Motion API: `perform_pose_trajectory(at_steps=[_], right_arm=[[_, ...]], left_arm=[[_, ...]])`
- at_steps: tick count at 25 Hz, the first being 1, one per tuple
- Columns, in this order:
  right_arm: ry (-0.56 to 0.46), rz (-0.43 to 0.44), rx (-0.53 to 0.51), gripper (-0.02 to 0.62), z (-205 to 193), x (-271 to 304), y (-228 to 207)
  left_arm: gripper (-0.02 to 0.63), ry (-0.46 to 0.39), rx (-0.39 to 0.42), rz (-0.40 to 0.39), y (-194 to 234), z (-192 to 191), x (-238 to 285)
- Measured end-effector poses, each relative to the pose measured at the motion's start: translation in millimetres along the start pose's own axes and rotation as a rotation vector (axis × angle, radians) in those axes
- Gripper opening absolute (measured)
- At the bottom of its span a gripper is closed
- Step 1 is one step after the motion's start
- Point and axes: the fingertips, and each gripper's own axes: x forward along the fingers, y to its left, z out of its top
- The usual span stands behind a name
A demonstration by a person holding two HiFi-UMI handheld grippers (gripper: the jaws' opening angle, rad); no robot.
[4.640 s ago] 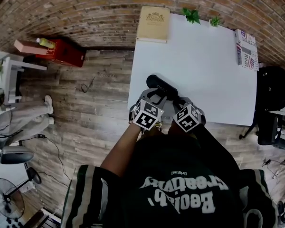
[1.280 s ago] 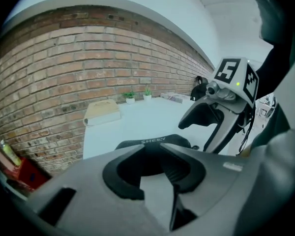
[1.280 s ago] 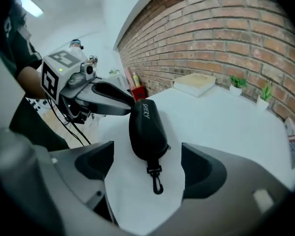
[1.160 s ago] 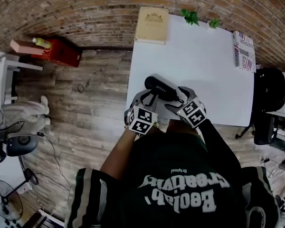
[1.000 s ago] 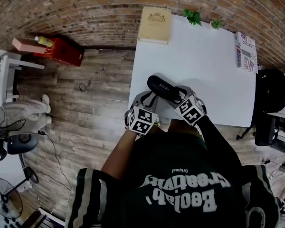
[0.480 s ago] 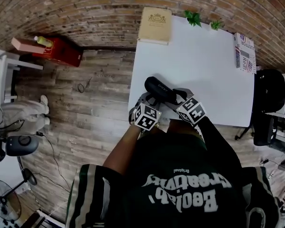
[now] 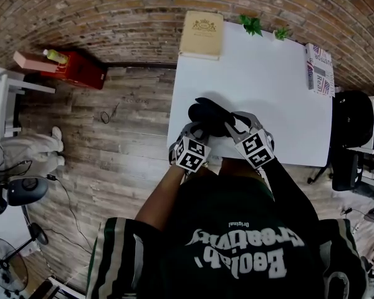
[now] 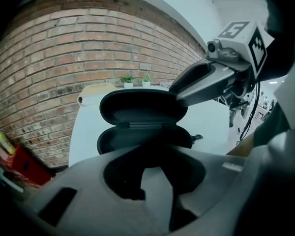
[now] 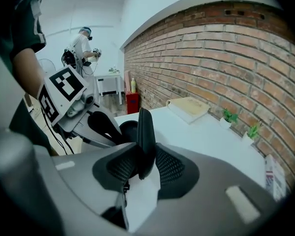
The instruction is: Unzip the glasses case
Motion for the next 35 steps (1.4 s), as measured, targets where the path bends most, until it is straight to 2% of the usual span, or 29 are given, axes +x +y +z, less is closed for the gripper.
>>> perform_pose_trajectory(at_steps=[6,13,18,21,26,30,35], right_arm=[[0.046,-0.119,0.011,0.058,-9,9,-35],[0.137,-0.130,0.102,0.034,-38,31,-52],[0.192,-0.106,0.202,0.041,-59,47,-48],[0.180,-0.095,0.253,0.048,-64,49,-46],[0.151,-0.112,0.242,0.048,-57,45,-46],[0.065,-0.136,0.250,0.072,-44,31,-47],[-0.045,-0.207,0.283,0.081,-29,2,-53]], left_arm=[[0.091,0.010,0.000,0.001,-1,-2,2],[0.089,0.014,-0.003,0.007,0,-4,1],[0.087,0.016,-0.002,0.022,2,-7,0],[0.086,0.012,-0.005,0.035,3,-8,1],[0.101,-0.003,-0.006,0.021,2,-5,0],[0.123,-0.031,-0.005,0.008,0,1,-6],[0.124,-0.096,0.010,0.022,5,22,-19]])
